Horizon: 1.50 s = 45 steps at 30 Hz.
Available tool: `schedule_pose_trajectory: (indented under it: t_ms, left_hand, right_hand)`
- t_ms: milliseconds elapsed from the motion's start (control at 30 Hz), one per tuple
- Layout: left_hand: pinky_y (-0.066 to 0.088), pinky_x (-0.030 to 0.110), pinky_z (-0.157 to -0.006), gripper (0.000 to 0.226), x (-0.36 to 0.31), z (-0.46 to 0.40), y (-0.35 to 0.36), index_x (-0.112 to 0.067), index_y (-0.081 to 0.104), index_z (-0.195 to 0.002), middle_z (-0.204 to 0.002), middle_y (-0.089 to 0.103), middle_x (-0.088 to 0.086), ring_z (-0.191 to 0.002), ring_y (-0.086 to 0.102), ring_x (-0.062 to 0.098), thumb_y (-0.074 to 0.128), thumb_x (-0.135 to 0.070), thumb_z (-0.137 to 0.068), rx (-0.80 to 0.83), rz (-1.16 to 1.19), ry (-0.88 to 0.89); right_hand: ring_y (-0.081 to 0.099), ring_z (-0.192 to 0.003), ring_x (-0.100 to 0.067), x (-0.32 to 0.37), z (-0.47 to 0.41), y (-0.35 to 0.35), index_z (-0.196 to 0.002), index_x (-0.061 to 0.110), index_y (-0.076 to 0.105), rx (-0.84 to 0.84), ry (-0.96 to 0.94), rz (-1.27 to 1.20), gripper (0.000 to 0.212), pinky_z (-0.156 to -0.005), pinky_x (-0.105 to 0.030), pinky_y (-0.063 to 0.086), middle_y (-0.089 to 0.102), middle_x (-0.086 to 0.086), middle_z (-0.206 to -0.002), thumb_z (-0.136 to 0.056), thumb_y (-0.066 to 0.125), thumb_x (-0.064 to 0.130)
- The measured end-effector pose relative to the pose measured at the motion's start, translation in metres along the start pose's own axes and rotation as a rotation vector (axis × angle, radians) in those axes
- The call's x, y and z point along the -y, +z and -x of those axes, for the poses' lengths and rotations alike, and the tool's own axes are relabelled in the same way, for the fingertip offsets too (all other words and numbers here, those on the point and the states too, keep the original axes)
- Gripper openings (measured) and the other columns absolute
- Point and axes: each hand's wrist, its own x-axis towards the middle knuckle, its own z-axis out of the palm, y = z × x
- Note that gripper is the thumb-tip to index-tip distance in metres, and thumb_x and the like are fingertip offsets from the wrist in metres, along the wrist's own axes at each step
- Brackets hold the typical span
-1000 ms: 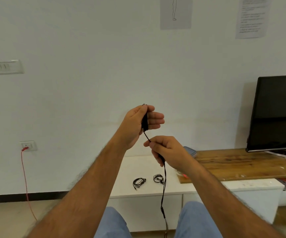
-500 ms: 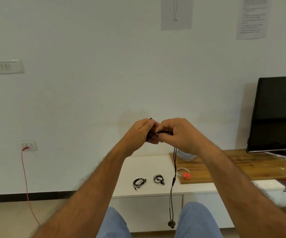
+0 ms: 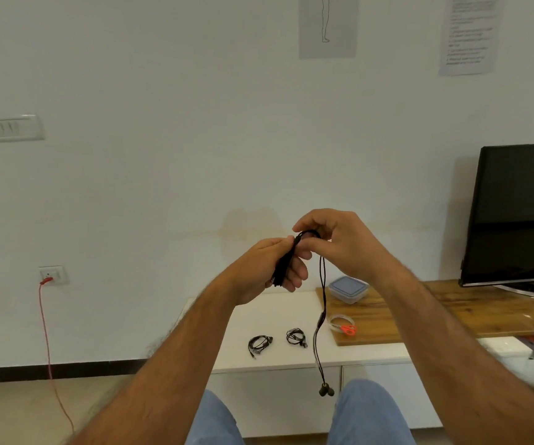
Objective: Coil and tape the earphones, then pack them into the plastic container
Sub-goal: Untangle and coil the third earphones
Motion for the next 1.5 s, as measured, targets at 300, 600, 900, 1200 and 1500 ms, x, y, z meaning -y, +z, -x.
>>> schedule_pose_trajectory:
  t_ms: [300, 600, 900, 1200, 1500]
  left_hand:
    - [0.041, 0.023, -0.051, 0.045, 0.003, 0.004, 0.002, -0.007, 0.061, -0.097, -0.063, 0.058, 0.004, -0.051, 0.047, 0.014, 0.025, -0.032, -0.107, 0.106, 0.188, -0.043]
    - [0.04, 0.024, -0.05, 0.044, -0.001, 0.005, 0.005, -0.006, 0.059, -0.094, -0.063, 0.055, 0.005, -0.05, 0.045, 0.014, 0.025, -0.03, -0.107, 0.139, 0.269, 0.029]
    - [0.043, 0.029, -0.053, 0.039, -0.006, -0.003, 0.008, -0.009, 0.056, -0.094, -0.065, 0.058, 0.005, -0.052, 0.047, 0.017, 0.025, -0.029, -0.107, -0.001, 0.249, 0.156]
    - [0.057, 0.029, -0.068, 0.044, -0.007, -0.006, 0.009, -0.005, 0.061, -0.109, -0.085, 0.071, 0.009, -0.076, 0.069, 0.022, 0.026, -0.032, -0.107, -0.128, 0.349, 0.204]
    - [0.056, 0.036, -0.088, 0.055, -0.002, -0.01, 0.002, -0.004, 0.055, -0.122, -0.107, 0.072, 0.015, -0.103, 0.069, 0.031, 0.016, -0.039, -0.106, -0.181, 0.279, 0.229]
  right_hand:
    - [0.066, -0.071, -0.01, -0.01, -0.004, -0.001, -0.087, 0.012, 0.072, -0.023, 0.1, -0.339, 0.02, -0.072, -0.021, 0.054, 0.071, -0.002, -0.075, -0.086, 0.066, -0.006]
    - [0.068, -0.071, -0.02, -0.023, 0.005, 0.017, -0.09, 0.014, 0.072, -0.04, 0.155, -0.537, 0.018, -0.076, -0.046, 0.055, 0.073, -0.002, -0.072, -0.092, 0.06, 0.0]
    - [0.064, -0.063, -0.017, -0.023, 0.021, 0.038, -0.074, 0.028, 0.073, -0.01, 0.229, -0.688, 0.042, -0.073, -0.046, 0.052, 0.067, 0.002, -0.067, -0.098, 0.051, 0.001]
    - [0.067, -0.065, -0.019, -0.026, 0.034, 0.065, -0.089, 0.004, 0.067, -0.007, 0.32, -0.608, 0.019, -0.069, -0.037, 0.057, 0.071, -0.005, -0.074, -0.098, 0.051, 0.002]
    - [0.063, -0.058, -0.021, -0.014, 0.049, 0.066, -0.118, 0.017, 0.063, 0.212, 0.407, -0.53, 0.024, -0.065, -0.037, 0.058, 0.062, -0.002, -0.066, -0.098, 0.055, 0.008]
